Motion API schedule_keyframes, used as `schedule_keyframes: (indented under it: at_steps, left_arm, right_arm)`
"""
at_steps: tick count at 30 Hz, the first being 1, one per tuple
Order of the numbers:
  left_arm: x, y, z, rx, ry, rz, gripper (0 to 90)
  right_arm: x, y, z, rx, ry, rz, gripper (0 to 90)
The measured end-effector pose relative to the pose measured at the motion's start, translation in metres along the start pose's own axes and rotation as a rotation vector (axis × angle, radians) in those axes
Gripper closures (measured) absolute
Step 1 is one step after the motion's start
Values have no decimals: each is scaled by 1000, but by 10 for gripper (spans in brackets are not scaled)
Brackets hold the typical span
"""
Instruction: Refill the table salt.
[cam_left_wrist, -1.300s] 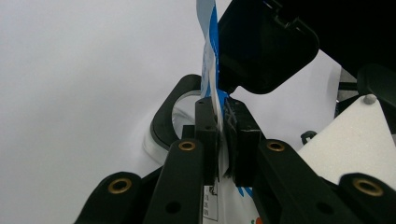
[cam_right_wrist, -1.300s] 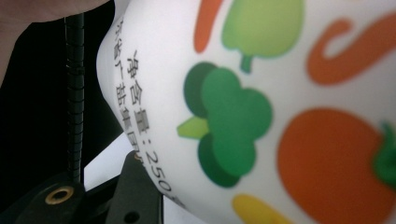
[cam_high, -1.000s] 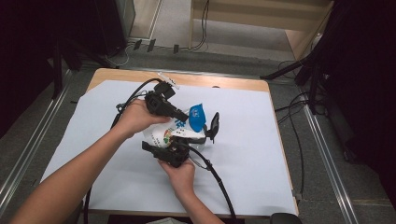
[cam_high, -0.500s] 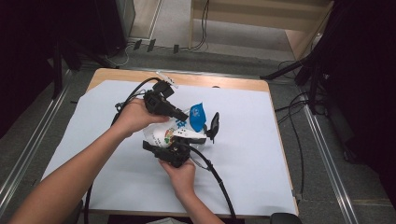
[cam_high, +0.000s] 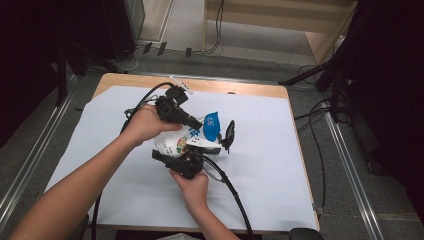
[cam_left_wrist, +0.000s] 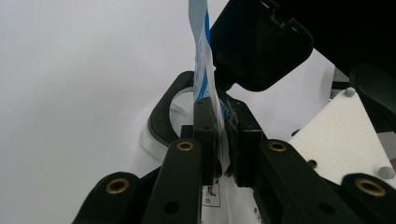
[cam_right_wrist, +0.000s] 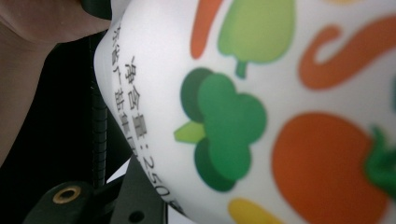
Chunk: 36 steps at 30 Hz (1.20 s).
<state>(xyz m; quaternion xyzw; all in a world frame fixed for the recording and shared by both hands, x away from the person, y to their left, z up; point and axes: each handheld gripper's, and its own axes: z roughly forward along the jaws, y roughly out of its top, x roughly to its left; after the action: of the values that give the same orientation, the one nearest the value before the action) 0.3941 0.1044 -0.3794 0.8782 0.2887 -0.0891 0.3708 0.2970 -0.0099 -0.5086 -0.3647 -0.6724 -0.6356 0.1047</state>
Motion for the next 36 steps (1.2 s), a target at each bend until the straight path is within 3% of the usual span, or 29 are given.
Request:
schedule_keyframes:
  at_steps: [36]
  left_arm:
    - [0,1,-1,-3,0,-2,846]
  right_arm:
    - [1,2,0,5,-18,2,659]
